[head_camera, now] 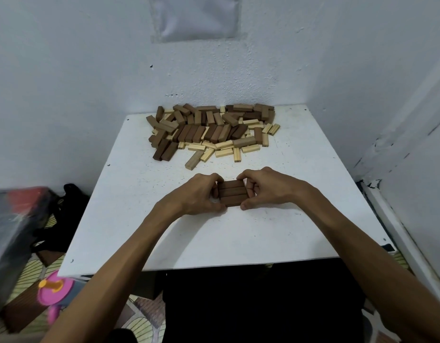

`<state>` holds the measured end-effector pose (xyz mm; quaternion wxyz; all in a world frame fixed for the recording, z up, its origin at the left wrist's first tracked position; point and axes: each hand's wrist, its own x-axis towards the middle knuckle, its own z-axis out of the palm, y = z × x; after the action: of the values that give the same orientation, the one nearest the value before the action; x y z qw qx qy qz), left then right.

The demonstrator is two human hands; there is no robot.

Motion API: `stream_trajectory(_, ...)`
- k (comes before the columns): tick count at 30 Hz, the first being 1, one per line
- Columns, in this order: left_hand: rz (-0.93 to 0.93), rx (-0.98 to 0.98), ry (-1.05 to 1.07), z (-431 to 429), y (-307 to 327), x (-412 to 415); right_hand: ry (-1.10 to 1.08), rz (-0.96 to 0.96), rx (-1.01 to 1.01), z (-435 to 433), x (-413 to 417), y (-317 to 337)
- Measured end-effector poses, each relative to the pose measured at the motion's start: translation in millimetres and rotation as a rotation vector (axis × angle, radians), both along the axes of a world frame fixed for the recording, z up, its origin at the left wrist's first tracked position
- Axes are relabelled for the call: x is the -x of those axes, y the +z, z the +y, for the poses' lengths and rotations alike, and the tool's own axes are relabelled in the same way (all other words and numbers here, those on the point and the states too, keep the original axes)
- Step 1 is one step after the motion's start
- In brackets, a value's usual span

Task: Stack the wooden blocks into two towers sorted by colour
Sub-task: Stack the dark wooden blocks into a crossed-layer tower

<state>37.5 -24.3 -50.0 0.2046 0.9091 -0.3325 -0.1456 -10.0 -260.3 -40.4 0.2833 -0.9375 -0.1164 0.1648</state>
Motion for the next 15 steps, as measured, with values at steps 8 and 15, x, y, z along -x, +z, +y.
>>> stream_trajectory(8, 0.022, -0.003, -0.003, -1.1, 0.4, 1.6, -0.02, 0.018, -0.021, -2.2, -2.5, -3.0)
stream_trajectory(15, 0.067, -0.028, 0.007, -1.4, 5.9, 1.7, 0.001, 0.045, 0.01, -1.0, -6.5, -2.0)
